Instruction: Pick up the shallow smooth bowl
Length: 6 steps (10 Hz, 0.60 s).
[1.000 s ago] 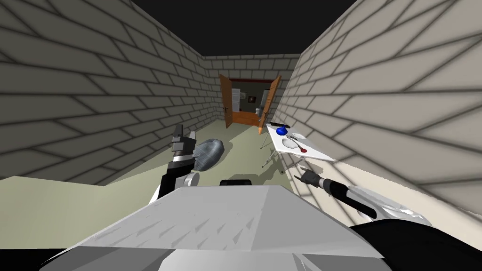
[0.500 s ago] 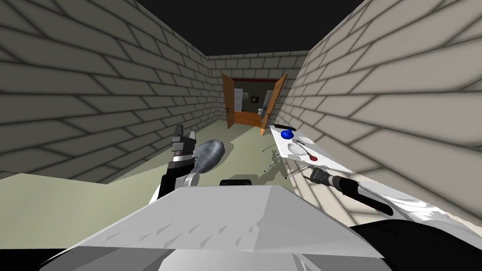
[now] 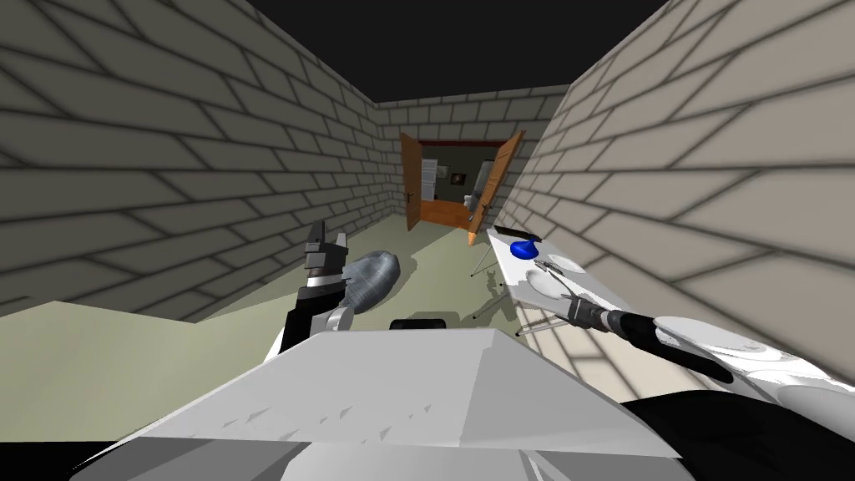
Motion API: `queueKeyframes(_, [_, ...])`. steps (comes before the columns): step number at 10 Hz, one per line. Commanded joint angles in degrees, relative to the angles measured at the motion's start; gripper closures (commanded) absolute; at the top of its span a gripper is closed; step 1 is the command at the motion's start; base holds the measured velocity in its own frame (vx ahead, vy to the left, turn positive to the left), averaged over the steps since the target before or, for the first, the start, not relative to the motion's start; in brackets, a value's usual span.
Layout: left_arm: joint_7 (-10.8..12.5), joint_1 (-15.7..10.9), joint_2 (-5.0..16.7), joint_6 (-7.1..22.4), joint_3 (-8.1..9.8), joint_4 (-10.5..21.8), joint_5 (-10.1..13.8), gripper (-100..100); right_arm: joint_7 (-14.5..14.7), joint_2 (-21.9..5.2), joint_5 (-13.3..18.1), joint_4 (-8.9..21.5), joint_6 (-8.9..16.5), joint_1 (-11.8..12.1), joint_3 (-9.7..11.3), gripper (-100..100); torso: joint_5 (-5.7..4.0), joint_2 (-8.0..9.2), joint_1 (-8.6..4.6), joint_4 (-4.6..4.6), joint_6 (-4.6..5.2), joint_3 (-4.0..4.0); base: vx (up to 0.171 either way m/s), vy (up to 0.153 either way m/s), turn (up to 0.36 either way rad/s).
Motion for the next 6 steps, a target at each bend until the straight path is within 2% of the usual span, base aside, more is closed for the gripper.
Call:
queueKeyframes(1, [0.0,0.0,0.0,0.0,0.0,0.0,0.0,0,0.0,-0.5,2.0,1.5,-0.5,-0.3,0.4,-100,0.0,0.0,0.0,0.0,0.0,0.0,0.204,-0.068,0.132])
queueKeyframes(2, [0.0,0.0,0.0,0.0,0.0,0.0,0.0,0,0.0,-0.1,2.7,1.8,-0.9,-0.1,1.0,-100,-0.01,0.01,-0.09,0.01,-0.01,0.02,0.204,-0.06,0.078])
queueKeyframes(3, [0.0,0.0,0.0,0.0,0.0,0.0,0.0,0,0.0,-0.2,2.2,1.1,-0.3,0.1,0.6,-100,-0.03,0.03,-0.06,0.01,0.02,0.02,0.087,-0.02,0.013])
queueKeyframes(4, [0.0,0.0,0.0,0.0,0.0,0.0,0.0,0,-0.1,-0.2,2.3,1.2,-0.3,0.0,0.8,0,0.01,0.37,0.07,0.08,0.04,0.2,0.017,-0.005,0.004])
queueKeyframes(5, [0.0,0.0,0.0,0.0,0.0,0.0,0.0,0,-3.0,0.3,1.7,3.9,0.3,0.0,1.9,-100,0.03,0.65,0.15,0.15,0.06,0.38,-0.156,-0.095,0.3])
queueKeyframes(6, [0.0,0.0,0.0,0.0,-0.01,0.0,0.0,0,-3.0,0.3,1.7,3.9,0.3,0.0,1.9,-100,-0.01,1.22,-0.12,0.26,-0.01,0.68,-0.214,-0.092,0.481])
